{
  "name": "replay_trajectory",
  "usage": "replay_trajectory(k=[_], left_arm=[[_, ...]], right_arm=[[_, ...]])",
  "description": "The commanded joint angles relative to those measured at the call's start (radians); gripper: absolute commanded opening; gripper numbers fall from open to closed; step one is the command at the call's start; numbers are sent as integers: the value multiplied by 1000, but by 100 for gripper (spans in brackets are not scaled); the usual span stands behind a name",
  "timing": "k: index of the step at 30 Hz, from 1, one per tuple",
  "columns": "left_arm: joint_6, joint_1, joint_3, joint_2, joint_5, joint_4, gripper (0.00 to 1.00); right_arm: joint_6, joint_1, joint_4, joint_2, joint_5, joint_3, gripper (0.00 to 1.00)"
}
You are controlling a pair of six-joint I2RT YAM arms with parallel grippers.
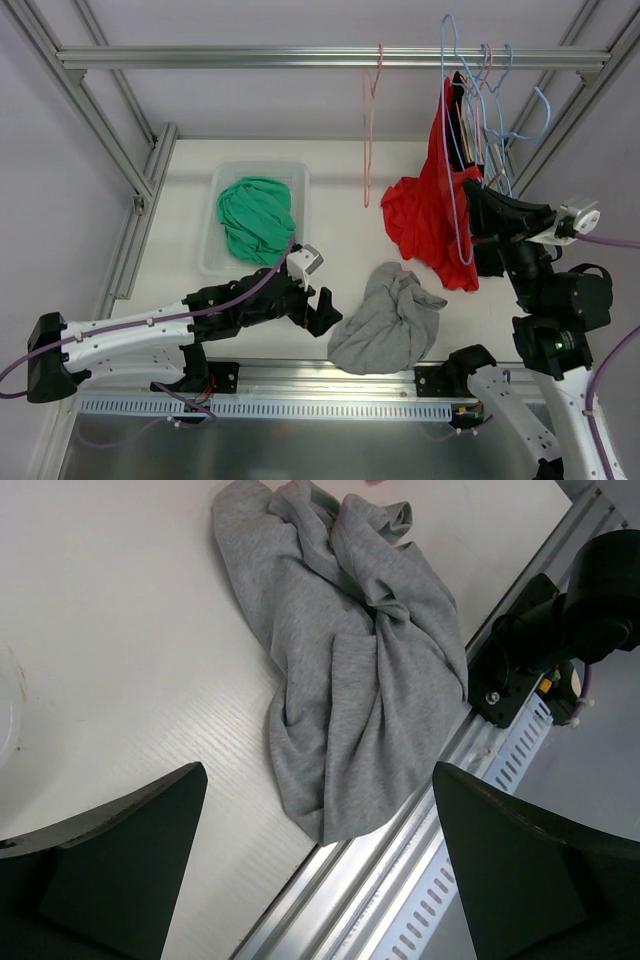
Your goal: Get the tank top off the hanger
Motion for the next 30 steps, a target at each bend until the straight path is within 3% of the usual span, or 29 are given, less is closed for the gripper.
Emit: replay_trajectory(k=[1, 7, 14, 24, 30], left_arm=[[38, -7, 22, 17, -17, -20, 99], [28, -5, 54, 40, -74, -58, 99], [29, -7, 56, 41, -89, -88, 99], [15, -7, 51, 63, -81, -91, 99], [8, -7, 79, 122, -62, -89, 99]], right_arm=[[-23, 7, -389, 55, 53, 89, 0], [15, 7, -605, 193, 61, 221, 0], [64, 39, -682, 300, 79, 333, 0], [58, 68, -861, 109, 214, 339, 0], [-5, 68, -995, 211, 193, 396, 0]])
